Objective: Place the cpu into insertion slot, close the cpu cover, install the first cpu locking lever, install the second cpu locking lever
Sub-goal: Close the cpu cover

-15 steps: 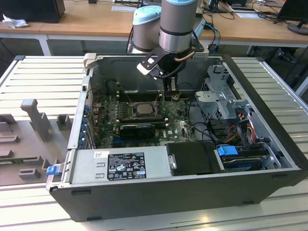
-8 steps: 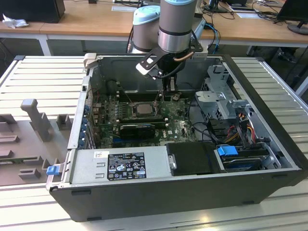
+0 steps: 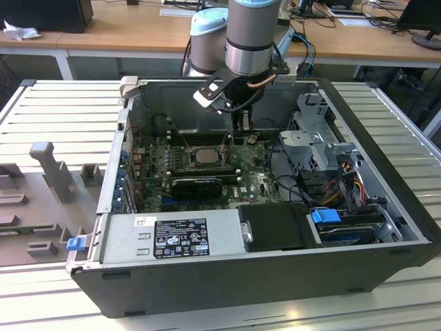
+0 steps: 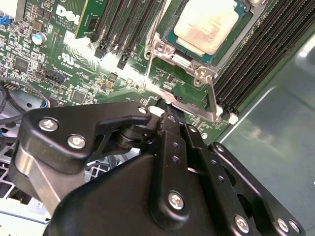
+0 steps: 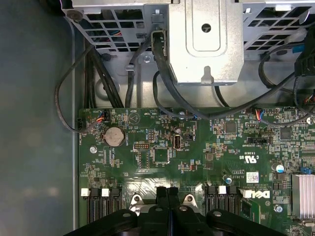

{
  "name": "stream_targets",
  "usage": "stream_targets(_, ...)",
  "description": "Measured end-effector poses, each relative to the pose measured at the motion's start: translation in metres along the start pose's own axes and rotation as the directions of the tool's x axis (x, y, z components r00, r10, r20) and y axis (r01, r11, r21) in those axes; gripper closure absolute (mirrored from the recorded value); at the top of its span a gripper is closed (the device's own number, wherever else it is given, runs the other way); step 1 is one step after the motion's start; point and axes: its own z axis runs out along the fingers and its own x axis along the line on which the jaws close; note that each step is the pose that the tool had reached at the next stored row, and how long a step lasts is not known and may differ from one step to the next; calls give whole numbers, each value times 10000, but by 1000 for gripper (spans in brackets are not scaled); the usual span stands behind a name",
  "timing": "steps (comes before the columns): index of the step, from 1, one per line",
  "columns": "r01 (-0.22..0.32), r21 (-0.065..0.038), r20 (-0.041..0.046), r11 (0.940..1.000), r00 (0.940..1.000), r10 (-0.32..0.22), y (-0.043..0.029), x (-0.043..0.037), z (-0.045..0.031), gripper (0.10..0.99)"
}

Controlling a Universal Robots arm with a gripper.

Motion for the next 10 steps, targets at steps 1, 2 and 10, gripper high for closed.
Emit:
stream_targets(1,0,0,0,10000,10000,0,-2,0,0,980)
stream_targets(2,1,1,0,10000,10000,-1,-6,0,0,980)
stream_targets(10,1,1,0,10000,10000,-1,-32,-1,-1,980)
